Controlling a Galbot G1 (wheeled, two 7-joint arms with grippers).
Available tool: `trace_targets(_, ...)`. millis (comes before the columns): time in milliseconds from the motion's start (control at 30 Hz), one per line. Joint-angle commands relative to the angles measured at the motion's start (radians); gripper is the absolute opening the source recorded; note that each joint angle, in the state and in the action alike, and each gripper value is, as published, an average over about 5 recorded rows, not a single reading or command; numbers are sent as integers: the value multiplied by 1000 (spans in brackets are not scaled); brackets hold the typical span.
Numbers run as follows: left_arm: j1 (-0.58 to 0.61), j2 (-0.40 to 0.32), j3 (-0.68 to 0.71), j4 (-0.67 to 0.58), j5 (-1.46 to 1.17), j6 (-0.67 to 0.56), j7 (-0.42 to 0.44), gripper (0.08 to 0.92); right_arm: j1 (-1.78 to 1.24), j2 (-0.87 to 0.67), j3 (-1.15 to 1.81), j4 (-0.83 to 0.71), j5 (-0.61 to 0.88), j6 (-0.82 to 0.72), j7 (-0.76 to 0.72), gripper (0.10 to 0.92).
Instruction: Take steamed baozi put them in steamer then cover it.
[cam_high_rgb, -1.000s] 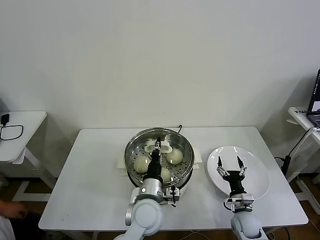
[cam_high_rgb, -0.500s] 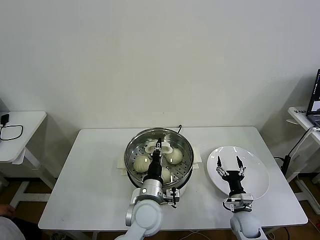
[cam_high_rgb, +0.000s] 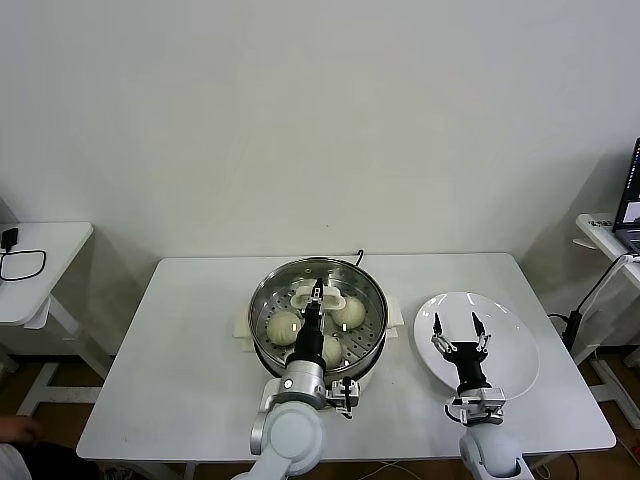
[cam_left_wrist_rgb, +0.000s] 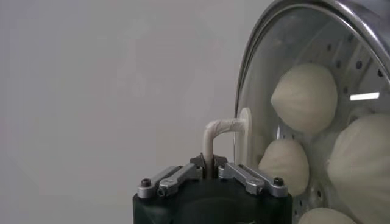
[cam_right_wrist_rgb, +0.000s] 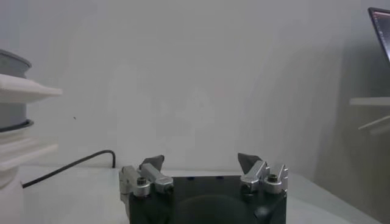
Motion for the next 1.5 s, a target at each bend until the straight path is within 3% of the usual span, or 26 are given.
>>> trace_targets(33,3,-5,-7,-2,-1,-3,-2,186,-2,-1,0,6,0,1,0,823)
trace_targets(200,9,-5,-8,-18,-4,-2,-1,219,-4,-3,0,5,0,1,-1,823)
trace_targets(433,36,11,-9,-69,-19,2,3,417,-3,-6,-1,8,2,0,0,823)
trace_targets(733,141,98,-10,-242,-115,13,12,670,13,-8,-9,2,7,-1,1,823)
trace_targets(1000,242,172,-23,-377,-268,1,11,812,20,-23,-15,3,35,-5,-12,823)
trace_targets(1133,275,200,-86,-451,-529,-15,-55,822,9,-37,-23,44,89,-42,-10,823)
trace_targets(1267,311,197,-236,-506,-934,-73,-241,822,-9,-58,-23,103,120,-78,1,823)
trace_targets(1367,324,171,-407,-471,-1238,-168,-363,823,-26,-74,-22,134,130,-91,-3,823)
trace_targets(1500,330,153,-607,-348,-1517,-307,-378,823,-49,-86,-18,154,165,-95,-39,823)
